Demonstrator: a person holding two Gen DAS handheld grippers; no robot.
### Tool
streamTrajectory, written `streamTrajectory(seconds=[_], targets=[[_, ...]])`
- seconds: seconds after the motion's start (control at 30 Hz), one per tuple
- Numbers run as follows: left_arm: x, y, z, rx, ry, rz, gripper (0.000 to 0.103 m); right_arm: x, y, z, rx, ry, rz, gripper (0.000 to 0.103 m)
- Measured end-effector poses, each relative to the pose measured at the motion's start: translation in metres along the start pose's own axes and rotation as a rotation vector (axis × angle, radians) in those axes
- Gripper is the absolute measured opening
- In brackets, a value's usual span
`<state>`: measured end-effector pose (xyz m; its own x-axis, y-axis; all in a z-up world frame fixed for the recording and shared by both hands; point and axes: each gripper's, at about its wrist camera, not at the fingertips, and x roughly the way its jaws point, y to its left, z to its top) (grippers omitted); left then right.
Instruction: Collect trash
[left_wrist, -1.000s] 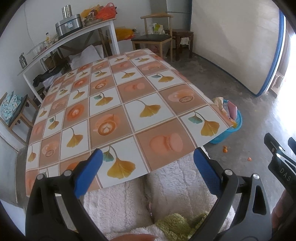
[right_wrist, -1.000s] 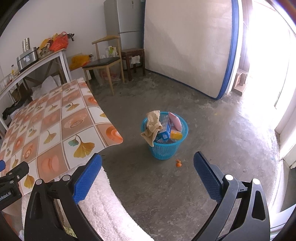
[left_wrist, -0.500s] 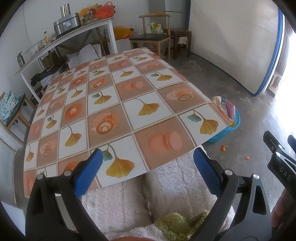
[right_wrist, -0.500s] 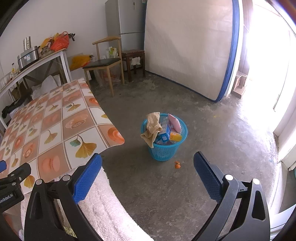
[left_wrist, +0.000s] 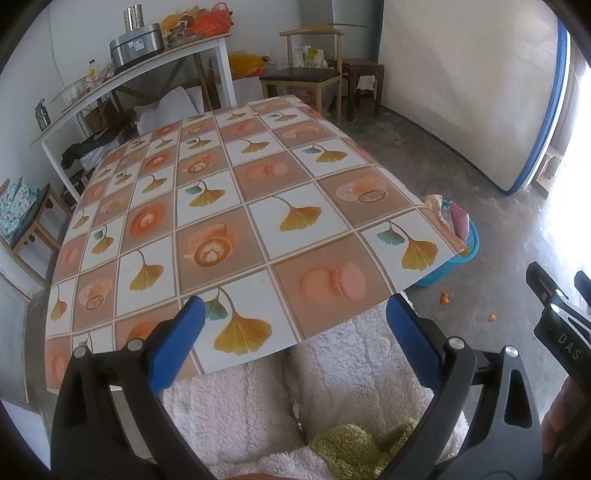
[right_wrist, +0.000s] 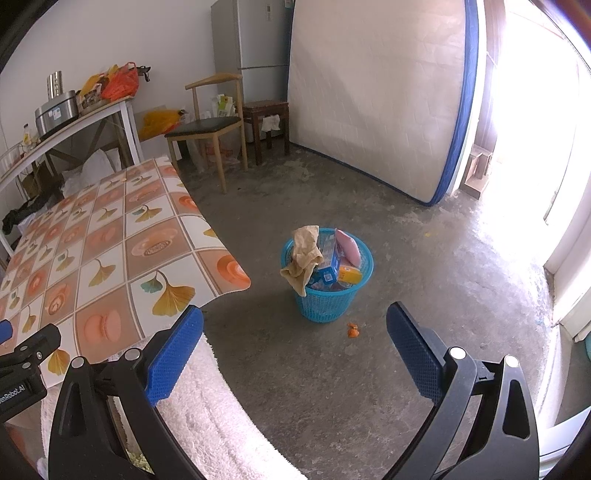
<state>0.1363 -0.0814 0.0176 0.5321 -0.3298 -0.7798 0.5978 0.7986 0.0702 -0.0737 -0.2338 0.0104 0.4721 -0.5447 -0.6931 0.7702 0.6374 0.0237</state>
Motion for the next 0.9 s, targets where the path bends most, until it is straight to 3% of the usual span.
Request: streamTrajectory(seconds=[0.9], targets=[[0.0011, 0.0041, -0.0004, -0.008, -0.001, -0.005, 0.094, -0.0005, 0.0031, 0.001, -0.005, -0.002, -0.001, 0.097]])
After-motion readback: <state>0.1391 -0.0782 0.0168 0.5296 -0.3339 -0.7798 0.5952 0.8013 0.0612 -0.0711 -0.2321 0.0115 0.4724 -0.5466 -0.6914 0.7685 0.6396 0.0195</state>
